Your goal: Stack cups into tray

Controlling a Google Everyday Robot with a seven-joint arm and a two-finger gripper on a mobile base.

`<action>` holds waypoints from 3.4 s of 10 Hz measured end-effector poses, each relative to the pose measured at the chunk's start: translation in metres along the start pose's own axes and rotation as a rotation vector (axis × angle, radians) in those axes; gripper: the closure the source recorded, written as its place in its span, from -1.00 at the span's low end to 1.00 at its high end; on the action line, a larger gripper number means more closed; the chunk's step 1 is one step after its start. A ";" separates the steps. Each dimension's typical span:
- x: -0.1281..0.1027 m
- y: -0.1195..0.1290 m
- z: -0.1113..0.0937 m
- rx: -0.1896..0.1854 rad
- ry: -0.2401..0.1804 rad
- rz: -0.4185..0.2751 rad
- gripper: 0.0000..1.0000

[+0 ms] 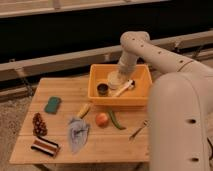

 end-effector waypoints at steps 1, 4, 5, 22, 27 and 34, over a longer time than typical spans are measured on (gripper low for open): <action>-0.005 0.008 0.004 -0.002 -0.006 -0.011 1.00; -0.019 0.021 0.009 -0.008 -0.026 -0.033 1.00; -0.023 0.028 0.011 -0.011 -0.030 -0.044 1.00; -0.018 0.043 0.046 -0.019 0.055 -0.075 -0.58; -0.018 0.043 0.045 -0.019 0.055 -0.075 -0.60; -0.017 0.043 0.045 -0.014 0.054 -0.078 -0.60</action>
